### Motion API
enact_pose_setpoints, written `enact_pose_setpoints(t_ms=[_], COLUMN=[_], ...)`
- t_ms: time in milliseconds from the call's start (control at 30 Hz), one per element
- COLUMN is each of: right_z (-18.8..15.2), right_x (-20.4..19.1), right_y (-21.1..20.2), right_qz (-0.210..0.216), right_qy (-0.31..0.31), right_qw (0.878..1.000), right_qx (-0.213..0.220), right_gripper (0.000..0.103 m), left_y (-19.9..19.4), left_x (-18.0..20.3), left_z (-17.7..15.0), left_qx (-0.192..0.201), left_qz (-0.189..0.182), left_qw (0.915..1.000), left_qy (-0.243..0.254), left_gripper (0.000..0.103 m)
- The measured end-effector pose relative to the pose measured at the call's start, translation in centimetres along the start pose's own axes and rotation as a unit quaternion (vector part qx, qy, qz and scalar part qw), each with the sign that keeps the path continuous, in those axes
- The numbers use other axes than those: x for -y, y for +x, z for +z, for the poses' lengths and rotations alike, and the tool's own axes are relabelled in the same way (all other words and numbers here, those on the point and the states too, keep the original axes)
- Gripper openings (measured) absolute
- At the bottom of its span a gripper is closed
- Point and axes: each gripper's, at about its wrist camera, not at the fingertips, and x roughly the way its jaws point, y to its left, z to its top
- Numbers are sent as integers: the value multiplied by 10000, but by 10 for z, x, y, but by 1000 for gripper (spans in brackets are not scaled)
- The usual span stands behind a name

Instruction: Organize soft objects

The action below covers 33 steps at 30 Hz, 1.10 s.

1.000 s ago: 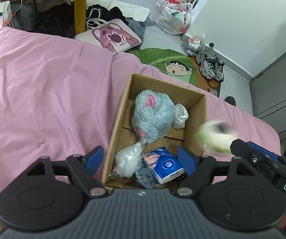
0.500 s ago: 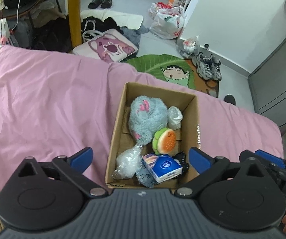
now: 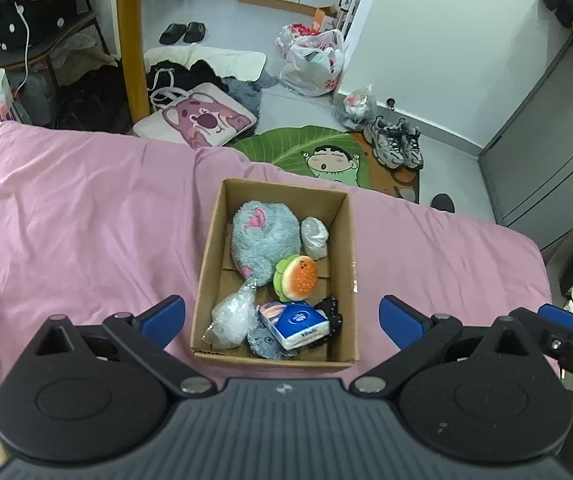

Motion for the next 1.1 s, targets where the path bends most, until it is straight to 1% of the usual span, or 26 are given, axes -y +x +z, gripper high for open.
enact_pose_setpoints(t_ms=[167,500,833,1100], right_z=[-6,-22,-36,-47], right_x=[9,18,22,18], right_y=[-21,-56,-93,-108], right_qz=[-9,-216,-258,-307], right_qy=[0,-57,-61,-101], right_qw=[10000,9996,9988,9982], right_qx=[70,197,417,501], right_gripper=[103,103,103,103], left_y=[-13,-47,-80,-97], left_x=[10,32,45,43], left_z=[-11,-39,-60,-73], left_qx=[77,236,418,554], left_qz=[-36,-217,-118,-133], left_qw=[9999,9992,9982,9974], left_qy=[71,218,418,446], left_gripper=[102,102,102,102])
